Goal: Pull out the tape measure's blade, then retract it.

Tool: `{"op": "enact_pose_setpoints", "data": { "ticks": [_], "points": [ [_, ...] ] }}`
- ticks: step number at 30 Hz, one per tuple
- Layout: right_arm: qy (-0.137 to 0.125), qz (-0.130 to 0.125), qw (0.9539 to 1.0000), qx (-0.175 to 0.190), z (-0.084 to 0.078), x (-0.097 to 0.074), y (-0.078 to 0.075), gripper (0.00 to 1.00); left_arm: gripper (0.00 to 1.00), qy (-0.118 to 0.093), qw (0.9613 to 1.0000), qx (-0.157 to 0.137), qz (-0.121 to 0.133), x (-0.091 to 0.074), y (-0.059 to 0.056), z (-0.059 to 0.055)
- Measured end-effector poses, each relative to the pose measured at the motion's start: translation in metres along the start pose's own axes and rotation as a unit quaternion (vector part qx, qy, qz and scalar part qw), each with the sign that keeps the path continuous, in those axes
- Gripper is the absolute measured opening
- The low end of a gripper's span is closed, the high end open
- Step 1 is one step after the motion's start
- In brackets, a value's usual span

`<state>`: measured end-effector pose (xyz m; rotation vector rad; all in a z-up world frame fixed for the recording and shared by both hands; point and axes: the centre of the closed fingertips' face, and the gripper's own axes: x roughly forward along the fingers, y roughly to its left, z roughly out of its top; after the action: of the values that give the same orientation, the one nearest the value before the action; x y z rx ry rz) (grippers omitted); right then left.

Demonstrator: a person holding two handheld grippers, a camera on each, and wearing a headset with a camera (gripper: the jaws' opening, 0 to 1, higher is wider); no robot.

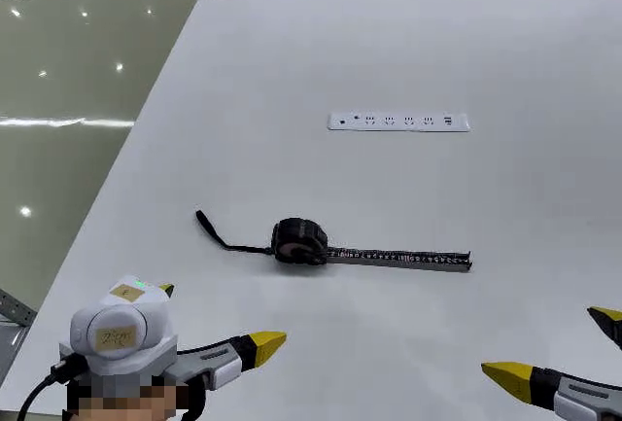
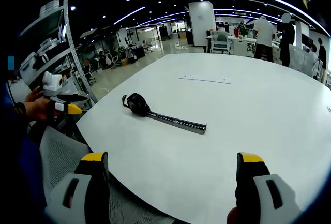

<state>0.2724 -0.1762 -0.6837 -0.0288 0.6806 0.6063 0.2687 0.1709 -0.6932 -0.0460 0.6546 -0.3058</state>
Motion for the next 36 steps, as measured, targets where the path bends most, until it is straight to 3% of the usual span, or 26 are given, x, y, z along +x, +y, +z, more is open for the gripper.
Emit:
{"op": "enact_pose_setpoints", "data": {
  "ticks": [6, 30, 36],
  "points": [
    [0.002, 0.000, 1.0000, 0.000, -0.001, -0.001, -0.002, 1.00, 1.00, -0.002, 1.0000, -0.004, 0.005, -0.001, 0.007, 0.001],
    [-0.002, -0.004, 1.0000, 0.002, -0.002, -0.007, -0.004, 1.00, 1.00, -0.010, 0.9997, -0.008, 0.019, -0.003, 0.011, 0.005],
    [-0.003, -0.004, 1.0000, -0.001, -0.002, -0.006, -0.003, 1.00, 1.00, -0.008, 0.9998, -0.007, 0.019, -0.004, 0.006, 0.003]
  ]
}}
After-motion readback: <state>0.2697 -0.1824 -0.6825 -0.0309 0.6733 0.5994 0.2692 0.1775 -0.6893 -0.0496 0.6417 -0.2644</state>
